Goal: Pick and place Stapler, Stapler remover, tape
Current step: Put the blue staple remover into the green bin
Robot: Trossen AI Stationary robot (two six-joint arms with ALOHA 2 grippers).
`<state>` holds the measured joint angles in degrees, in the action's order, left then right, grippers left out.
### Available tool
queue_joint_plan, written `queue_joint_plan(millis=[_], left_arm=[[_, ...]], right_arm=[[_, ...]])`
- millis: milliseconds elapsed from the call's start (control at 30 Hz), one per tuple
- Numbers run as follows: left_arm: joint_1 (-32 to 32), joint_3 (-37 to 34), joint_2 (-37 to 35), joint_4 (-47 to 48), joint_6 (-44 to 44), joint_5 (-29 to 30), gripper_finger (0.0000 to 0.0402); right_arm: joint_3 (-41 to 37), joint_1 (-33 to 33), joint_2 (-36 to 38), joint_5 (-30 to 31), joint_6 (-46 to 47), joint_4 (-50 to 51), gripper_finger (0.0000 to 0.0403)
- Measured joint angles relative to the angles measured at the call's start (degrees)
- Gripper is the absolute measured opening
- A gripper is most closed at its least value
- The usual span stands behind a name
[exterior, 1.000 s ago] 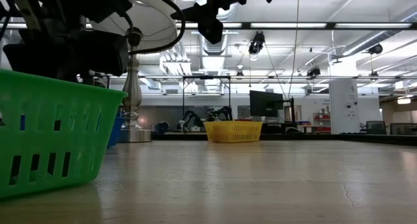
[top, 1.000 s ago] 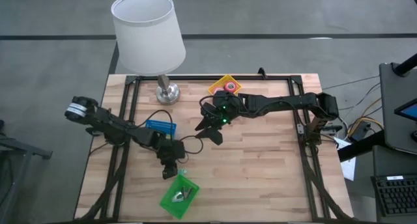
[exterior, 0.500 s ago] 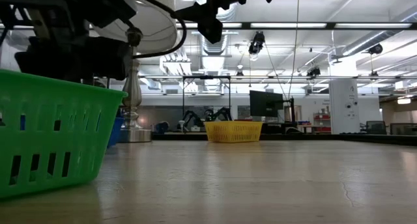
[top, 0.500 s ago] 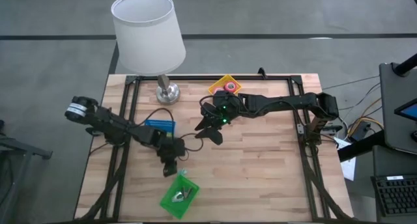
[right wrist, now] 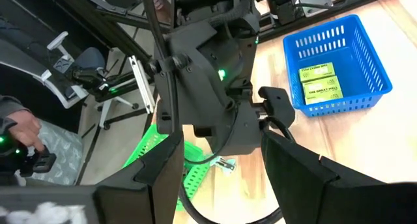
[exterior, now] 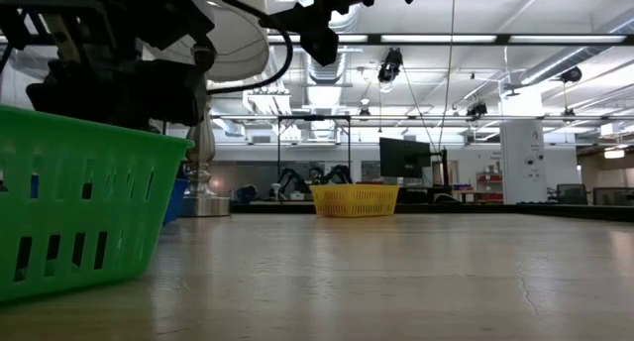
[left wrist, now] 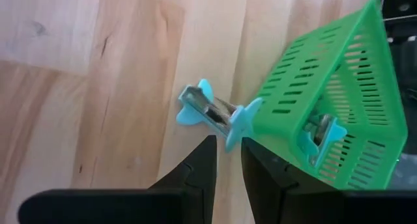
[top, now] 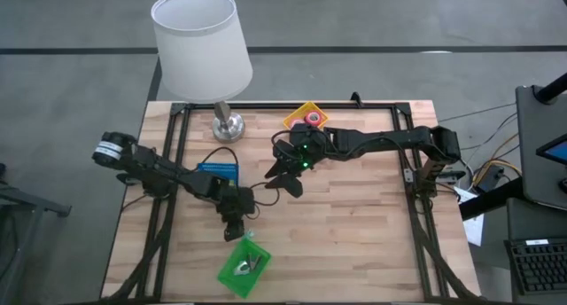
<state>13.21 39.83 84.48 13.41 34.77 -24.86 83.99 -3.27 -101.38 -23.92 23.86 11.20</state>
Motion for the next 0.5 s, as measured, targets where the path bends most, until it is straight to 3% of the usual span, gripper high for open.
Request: queue_joint_plan(millis=[367,500], left_arm=[[0.0,0.0,0.8,-3.8,1.7,0.3,0.0073],[0.0,0.0,0.8,-3.3,1.1,-0.7,0.0054]], right_arm=[[0.0,0.0,0.0,0.0,0.0,0.0,0.0201],[0.0,0.0,0.0,0.0,-0.1,0.0,0.0201]])
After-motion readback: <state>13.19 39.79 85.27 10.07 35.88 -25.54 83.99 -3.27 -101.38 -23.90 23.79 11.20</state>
